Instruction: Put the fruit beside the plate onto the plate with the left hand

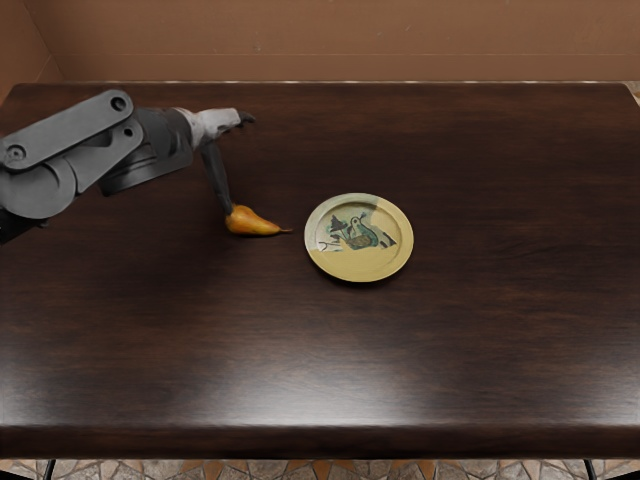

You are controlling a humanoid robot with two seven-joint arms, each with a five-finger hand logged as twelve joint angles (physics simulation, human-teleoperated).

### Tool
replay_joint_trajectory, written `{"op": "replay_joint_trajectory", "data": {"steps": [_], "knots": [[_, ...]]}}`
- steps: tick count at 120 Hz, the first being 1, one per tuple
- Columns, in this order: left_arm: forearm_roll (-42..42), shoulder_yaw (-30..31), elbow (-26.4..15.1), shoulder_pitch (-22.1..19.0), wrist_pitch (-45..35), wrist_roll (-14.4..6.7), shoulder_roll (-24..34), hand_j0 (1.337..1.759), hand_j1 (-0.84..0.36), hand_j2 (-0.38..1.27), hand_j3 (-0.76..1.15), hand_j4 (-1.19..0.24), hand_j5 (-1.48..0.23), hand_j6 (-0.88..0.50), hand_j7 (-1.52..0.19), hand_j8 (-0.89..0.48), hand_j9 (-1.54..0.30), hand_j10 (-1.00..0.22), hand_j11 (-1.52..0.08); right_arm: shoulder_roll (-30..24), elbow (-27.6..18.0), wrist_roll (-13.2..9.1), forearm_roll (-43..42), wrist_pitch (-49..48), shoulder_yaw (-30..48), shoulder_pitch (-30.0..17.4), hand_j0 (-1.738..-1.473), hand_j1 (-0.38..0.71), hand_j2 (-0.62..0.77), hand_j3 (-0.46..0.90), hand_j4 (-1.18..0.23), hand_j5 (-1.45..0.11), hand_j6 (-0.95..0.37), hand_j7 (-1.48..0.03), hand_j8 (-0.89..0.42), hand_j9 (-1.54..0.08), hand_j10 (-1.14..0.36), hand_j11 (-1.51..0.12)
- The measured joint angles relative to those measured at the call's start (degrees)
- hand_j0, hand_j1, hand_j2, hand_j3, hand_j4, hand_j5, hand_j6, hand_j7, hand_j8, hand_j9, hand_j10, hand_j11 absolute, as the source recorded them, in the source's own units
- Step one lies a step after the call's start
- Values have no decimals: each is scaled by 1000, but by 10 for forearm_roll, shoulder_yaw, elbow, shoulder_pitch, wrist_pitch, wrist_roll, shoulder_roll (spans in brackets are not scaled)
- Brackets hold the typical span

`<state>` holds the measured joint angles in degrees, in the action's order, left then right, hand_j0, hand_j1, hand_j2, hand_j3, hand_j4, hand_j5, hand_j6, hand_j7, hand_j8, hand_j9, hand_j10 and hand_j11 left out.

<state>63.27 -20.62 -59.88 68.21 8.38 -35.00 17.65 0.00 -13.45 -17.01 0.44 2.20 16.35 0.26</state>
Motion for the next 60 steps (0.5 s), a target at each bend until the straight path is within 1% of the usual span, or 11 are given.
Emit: {"op": "replay_joint_trajectory", "data": {"steps": [9,14,20,30,40,51,60], "knots": [[35,32,-1,-5,-63,0,-10,1658,300,9,0,-44,-55,-44,-54,-44,-54,-43,-54,0,0,0,0,0,0,0,-1658,-349,0,0,0,0,0,0,0,0,0,0],[45,43,3,-21,-83,0,-25,1658,300,9,0,-43,-54,-44,-54,-44,-54,-43,-54,0,0,0,0,0,0,0,-1658,-349,0,0,0,0,0,0,0,0,0,0],[52,50,8,-35,-98,0,-29,1658,300,9,0,-43,-54,-44,-54,-44,-54,-43,-54,0,0,0,0,0,0,0,-1658,-349,0,0,0,0,0,0,0,0,0,0],[59,59,16,-41,-111,0,-44,1658,302,10,0,-43,-53,-44,-53,-43,-53,-42,-53,0,0,0,0,0,0,0,-1658,-349,0,0,0,0,0,0,0,0,0,0],[62,70,33,-41,-117,0,-62,1658,302,10,0,-42,-52,-43,-52,-43,-52,-42,-52,0,0,0,0,0,0,0,-1658,-349,0,0,0,0,0,0,0,0,0,0],[63,80,42,-41,-120,0,-72,1658,301,10,0,-44,-54,-45,-54,-44,-54,-43,-54,0,0,0,0,0,0,0,-1658,-349,0,0,0,0,0,0,0,0,0,0],[64,90,46,-41,-121,0,-76,1658,273,15,0,-67,-84,-68,-84,-68,-84,-66,-84,0,0,0,0,0,0,0,-1658,-349,0,0,0,0,0,0,0,0,0,0]]}}
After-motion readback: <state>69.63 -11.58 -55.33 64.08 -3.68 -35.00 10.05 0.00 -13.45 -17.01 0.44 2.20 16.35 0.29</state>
